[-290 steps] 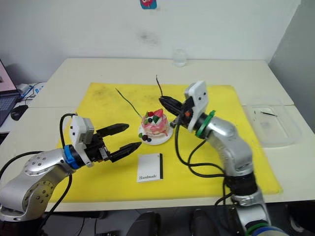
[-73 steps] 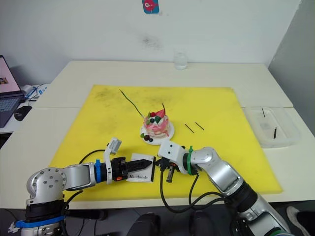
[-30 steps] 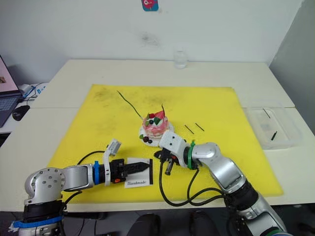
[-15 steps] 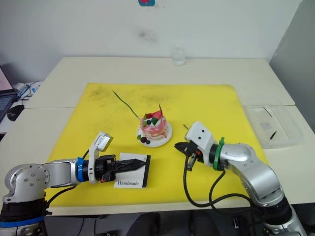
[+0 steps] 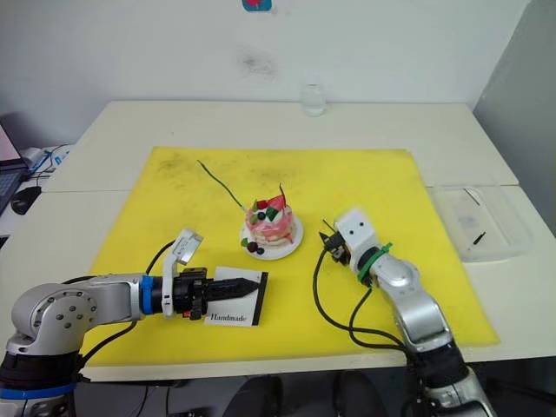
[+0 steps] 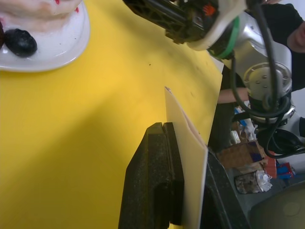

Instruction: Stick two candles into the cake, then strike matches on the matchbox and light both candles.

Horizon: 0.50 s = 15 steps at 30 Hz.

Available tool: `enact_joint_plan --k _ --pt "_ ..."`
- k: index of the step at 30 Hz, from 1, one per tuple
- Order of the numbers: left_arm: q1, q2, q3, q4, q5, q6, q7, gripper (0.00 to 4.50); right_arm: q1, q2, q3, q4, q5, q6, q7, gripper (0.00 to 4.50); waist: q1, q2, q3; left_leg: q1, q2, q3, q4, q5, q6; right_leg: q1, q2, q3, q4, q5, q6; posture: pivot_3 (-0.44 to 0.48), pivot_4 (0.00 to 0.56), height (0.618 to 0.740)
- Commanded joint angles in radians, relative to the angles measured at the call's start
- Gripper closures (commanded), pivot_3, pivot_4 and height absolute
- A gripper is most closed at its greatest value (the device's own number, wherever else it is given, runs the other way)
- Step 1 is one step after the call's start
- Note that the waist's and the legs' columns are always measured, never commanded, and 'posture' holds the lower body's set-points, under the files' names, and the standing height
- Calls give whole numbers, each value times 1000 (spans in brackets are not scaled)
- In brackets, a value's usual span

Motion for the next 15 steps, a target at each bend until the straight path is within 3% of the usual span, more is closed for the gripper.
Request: enact_joint_plan --k 1,15 --pt "-10 9 7 -35 -8 -17 -13 4500 -36 24 -13 67 -10 -91 -5 2251 0 0 0 0 0 0 0 0 0 0 0 0 0 0 0 0 150 740" --pt "-16 4 8 -29 -8 -25 -9 4500 -133 97 -65 343 -6 -189 -10 2251 -11 0 0 2 0 0 2 0 0 1 0 0 4 0 0 0 150 740"
